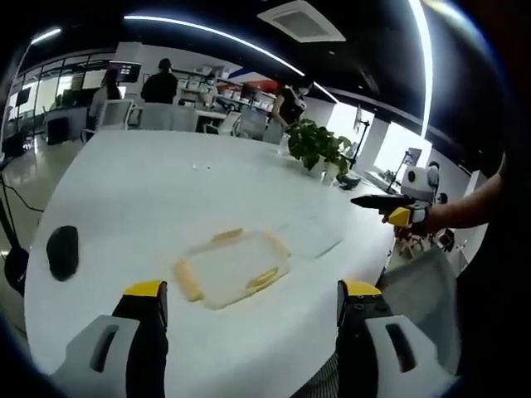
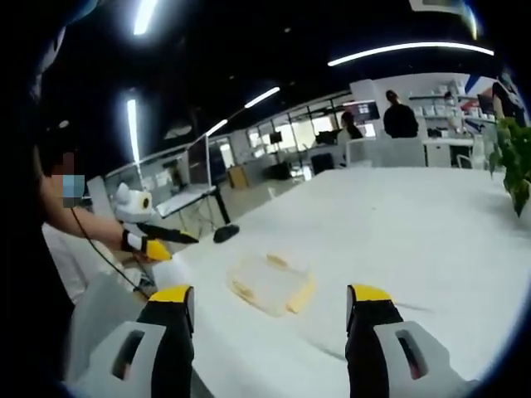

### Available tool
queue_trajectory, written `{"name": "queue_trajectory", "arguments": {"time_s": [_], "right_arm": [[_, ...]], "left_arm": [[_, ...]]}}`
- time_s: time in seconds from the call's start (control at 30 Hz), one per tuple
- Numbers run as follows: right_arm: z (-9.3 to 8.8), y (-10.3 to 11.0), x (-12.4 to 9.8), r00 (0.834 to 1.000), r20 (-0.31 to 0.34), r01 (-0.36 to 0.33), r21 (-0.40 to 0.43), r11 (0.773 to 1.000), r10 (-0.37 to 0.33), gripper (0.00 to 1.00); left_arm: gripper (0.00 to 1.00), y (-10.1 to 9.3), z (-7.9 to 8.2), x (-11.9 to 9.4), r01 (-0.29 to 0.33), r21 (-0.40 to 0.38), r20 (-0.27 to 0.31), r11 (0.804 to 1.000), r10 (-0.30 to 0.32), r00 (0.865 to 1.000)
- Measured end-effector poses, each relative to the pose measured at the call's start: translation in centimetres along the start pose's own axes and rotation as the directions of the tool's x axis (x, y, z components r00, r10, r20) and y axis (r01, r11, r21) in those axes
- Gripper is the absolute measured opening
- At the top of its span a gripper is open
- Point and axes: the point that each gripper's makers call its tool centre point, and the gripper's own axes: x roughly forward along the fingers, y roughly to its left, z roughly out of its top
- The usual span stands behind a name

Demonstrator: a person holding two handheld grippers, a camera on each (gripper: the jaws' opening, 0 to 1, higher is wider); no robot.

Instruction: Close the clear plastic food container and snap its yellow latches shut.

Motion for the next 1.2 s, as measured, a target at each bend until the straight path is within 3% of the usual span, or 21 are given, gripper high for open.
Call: {"name": "queue_trajectory", "arguments": {"time_s": [0.67, 0.9, 1.2], "right_arm": [[-0.1, 0.0, 2.9, 0.999, -0.038, -0.039, -0.011, 0.999, 0.039, 0.72], [0.0, 0.1, 4.0, 0.996, -0.063, -0.067, -0.061, 0.996, 0.063, 0.7], [-0.6, -0.1, 5.0, 0.991, -0.103, -0.089, -0.09, 0.992, 0.079, 0.7]], "left_arm": [[0.83, 1.3, -0.7, 1.6, 0.071, 0.067, -0.106, 0.995, -0.063, 0.992], [0.83, 2.4, -0.4, 2.1, 0.076, 0.058, -0.117, 0.995, -0.068, 0.991], [0.82, 2.8, -0.4, 2.8, 0.111, 0.101, -0.159, 0.989, -0.094, 0.983]]}}
